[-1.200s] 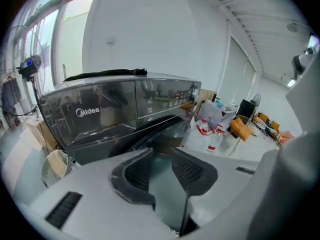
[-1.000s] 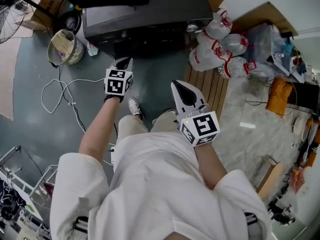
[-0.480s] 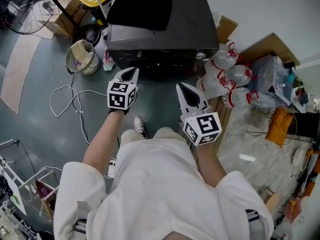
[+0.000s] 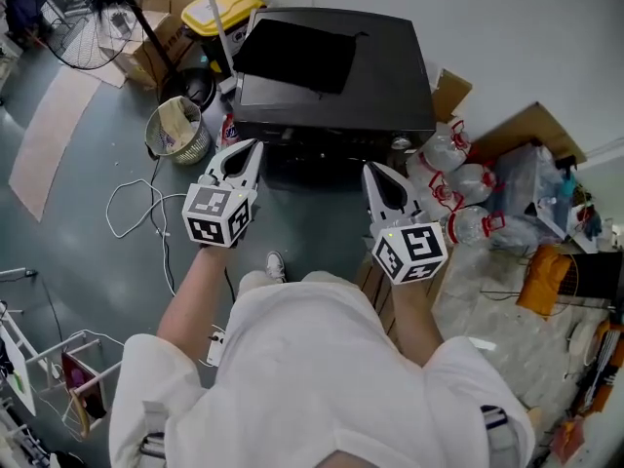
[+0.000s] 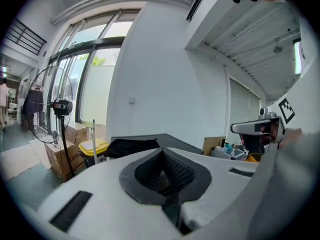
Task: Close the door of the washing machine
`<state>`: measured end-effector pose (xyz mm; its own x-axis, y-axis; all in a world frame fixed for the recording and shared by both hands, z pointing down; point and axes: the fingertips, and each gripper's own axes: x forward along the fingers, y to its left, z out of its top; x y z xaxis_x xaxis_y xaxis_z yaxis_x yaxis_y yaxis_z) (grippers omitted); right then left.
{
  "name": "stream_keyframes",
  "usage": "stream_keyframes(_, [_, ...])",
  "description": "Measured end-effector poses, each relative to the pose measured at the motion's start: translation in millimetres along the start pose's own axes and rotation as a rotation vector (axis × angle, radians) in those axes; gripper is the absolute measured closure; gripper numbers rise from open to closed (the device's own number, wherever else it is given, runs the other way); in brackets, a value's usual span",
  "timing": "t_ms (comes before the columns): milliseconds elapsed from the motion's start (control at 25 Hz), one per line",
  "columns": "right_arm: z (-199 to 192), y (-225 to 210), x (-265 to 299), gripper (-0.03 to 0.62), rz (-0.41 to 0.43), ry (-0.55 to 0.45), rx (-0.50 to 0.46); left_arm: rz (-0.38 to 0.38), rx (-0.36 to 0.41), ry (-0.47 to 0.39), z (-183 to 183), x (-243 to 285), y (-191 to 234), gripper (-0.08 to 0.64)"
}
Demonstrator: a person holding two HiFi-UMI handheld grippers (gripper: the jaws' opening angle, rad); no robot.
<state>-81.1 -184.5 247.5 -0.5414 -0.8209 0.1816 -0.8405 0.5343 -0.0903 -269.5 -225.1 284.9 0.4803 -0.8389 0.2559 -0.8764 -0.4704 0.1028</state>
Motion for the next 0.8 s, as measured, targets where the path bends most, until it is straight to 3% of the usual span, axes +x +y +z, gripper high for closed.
stream_keyframes(440, [37.0, -45.4, -32.1, 0.594, -0.147, -0.077, 0.007, 0.017, 0.029, -0.169, 69.2, -47.0, 17.2, 0.554])
stream_keyframes(800, [49.4, -73.7, -74.7, 0.594, -0.29, -0.112, 0.015, 0.046, 0.027, -0.245, 82.9, -81.0, 28.3, 0.554])
